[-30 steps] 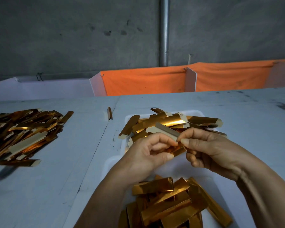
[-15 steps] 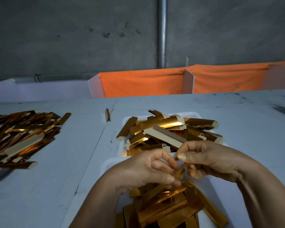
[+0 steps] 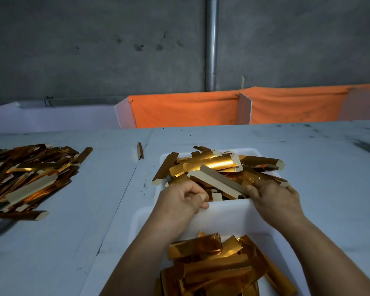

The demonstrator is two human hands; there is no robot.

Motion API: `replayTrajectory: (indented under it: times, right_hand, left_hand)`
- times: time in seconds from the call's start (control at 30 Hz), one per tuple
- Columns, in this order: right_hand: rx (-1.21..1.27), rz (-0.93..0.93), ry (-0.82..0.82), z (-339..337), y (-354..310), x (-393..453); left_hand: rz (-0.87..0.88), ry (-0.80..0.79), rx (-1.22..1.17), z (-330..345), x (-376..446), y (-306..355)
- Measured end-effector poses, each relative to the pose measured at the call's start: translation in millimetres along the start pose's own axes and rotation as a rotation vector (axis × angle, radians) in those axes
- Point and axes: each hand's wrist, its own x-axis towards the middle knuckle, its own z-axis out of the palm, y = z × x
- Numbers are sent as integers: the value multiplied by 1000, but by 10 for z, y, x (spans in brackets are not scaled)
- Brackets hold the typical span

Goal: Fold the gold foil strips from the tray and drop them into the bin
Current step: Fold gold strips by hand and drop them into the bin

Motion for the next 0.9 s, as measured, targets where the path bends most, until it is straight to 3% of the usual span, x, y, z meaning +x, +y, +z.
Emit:
replayTrajectory:
  times: [0.1,0.2,0.4,0.57,0.63,0.73,0.83,0.9]
  right_hand:
    - [-24,11,-34,-14,12,13]
    - [131,37,-3,-50,-6,8]
    - [459,-25,445,-159,-36,-39]
    - [549,20,677,-238,15,-34]
    - [705,24,740,-284,25,-45]
    - [976,-6,622,-315,-3,-68]
    - [1182,-110,241,-323,-80,-110]
    - [1186,-200,22,-322,-109,-137]
  left_hand:
    - [21,78,165,16,-6,3]
    - [46,95,252,50,-7,25]
    - [78,118,264,46,-14,37]
    - [108,158,269,50,-20,39]
    - [154,232,253,51,-20,58]
    - [342,396,283,45,-23,92]
    - [544,446,399,60,-15,126]
    - [611,373,517,80,-6,137]
